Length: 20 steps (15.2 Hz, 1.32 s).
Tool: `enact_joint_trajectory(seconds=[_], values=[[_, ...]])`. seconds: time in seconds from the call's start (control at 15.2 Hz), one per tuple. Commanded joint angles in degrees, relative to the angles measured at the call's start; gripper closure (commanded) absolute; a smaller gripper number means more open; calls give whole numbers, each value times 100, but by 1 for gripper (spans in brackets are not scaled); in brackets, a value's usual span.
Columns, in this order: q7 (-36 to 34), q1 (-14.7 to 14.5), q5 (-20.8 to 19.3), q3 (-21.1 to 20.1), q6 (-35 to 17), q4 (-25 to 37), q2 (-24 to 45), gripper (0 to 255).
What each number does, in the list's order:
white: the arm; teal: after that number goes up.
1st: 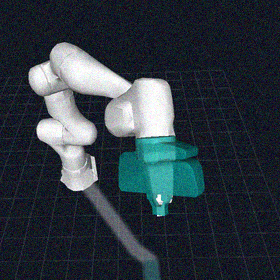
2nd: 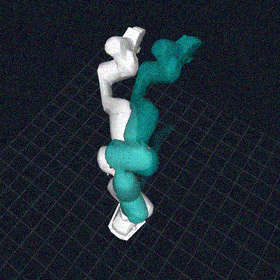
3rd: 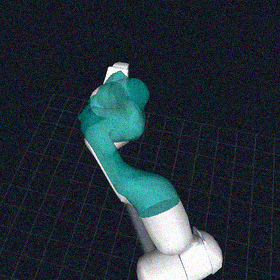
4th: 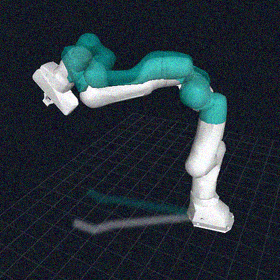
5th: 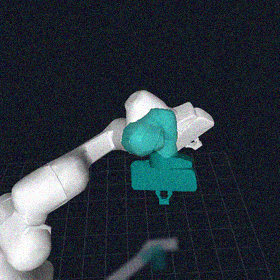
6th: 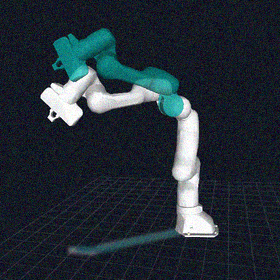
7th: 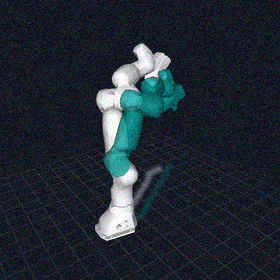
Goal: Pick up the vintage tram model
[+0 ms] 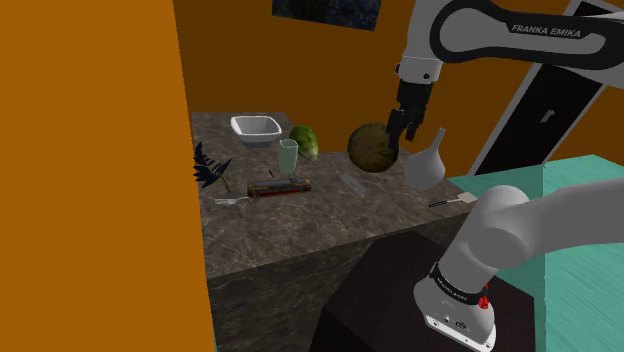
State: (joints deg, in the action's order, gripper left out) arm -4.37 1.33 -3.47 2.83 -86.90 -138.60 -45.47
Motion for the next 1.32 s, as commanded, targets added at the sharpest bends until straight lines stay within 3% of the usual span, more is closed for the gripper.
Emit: enact_joint_trajectory(seconds=[0.0, 0.66, 1.25], values=[[0, 0, 0, 0, 0, 0, 0, 0], [1711, -393, -274, 764, -2151, -234, 1540, 0], [3386, -847, 125, 1242, -3762, 308, 3419, 0]])
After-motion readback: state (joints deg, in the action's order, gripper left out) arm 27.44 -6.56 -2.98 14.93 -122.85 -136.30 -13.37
